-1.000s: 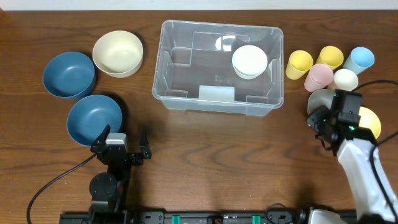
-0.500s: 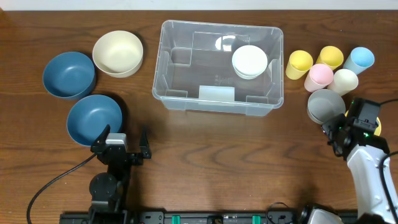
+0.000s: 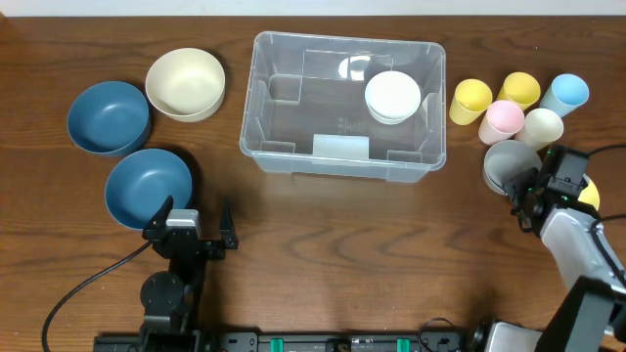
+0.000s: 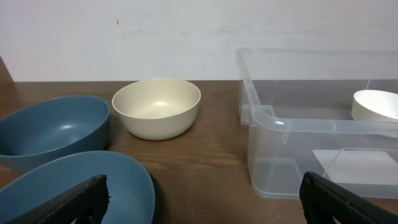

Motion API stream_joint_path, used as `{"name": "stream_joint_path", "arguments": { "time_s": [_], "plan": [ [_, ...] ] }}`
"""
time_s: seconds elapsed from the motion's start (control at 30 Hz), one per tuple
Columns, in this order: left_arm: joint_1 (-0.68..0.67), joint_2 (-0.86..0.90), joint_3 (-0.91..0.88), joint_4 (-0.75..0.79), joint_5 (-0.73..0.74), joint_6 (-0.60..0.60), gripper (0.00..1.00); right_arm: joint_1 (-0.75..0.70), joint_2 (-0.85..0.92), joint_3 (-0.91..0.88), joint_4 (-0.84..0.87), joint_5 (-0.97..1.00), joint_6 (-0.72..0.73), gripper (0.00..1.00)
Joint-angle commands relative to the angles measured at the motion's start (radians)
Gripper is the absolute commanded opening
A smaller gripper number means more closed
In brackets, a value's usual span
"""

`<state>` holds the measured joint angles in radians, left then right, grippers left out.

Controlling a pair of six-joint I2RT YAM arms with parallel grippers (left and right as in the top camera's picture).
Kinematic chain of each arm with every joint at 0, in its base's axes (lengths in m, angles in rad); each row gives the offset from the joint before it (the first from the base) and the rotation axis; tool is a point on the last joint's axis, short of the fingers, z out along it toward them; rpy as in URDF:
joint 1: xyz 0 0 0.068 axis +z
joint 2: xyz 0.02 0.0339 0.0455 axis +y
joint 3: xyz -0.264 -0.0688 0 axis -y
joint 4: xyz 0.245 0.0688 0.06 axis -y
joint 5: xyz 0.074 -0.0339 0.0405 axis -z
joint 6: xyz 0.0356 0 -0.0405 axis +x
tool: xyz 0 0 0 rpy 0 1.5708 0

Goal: Pack container
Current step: 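Move the right gripper to the grey bowl and grasp its rim, then lift the grey bowl and stack it onto the white bowl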

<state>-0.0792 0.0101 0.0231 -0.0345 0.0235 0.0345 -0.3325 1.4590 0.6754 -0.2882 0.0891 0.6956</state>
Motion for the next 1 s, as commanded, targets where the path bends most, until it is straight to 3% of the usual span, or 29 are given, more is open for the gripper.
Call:
{"name": "stream_joint_path", "arguments": {
  "time_s": [0.0,0.1,0.2,0.57,0.97],
  "plan": [
    [0.005,-0.006,-0.019,-0.037,-0.011,0.014,0.98,-0.010,0.027,-0.004,0.003,0.011,-0.012,0.29],
    [0.005,-0.006,-0.019,-0.037,-0.011,0.014,0.98,-0.010,0.029,-0.004,0.001,0.011,-0.028,0.11],
    [0.005,-0.006,-0.019,-0.037,-0.011,0.014,0.98,-0.010,0.028,-0.004,-0.004,-0.014,-0.049,0.01],
    [0.005,-0.006,-0.019,-0.037,-0.011,0.014,0.98,-0.009,-0.023,-0.003,-0.084,-0.113,-0.114,0.01],
    [0.005,-0.006,-0.019,-0.037,-0.011,0.014,0.98,-0.008,-0.595,0.146,-0.384,-0.215,-0.205,0.01]
  ]
}}
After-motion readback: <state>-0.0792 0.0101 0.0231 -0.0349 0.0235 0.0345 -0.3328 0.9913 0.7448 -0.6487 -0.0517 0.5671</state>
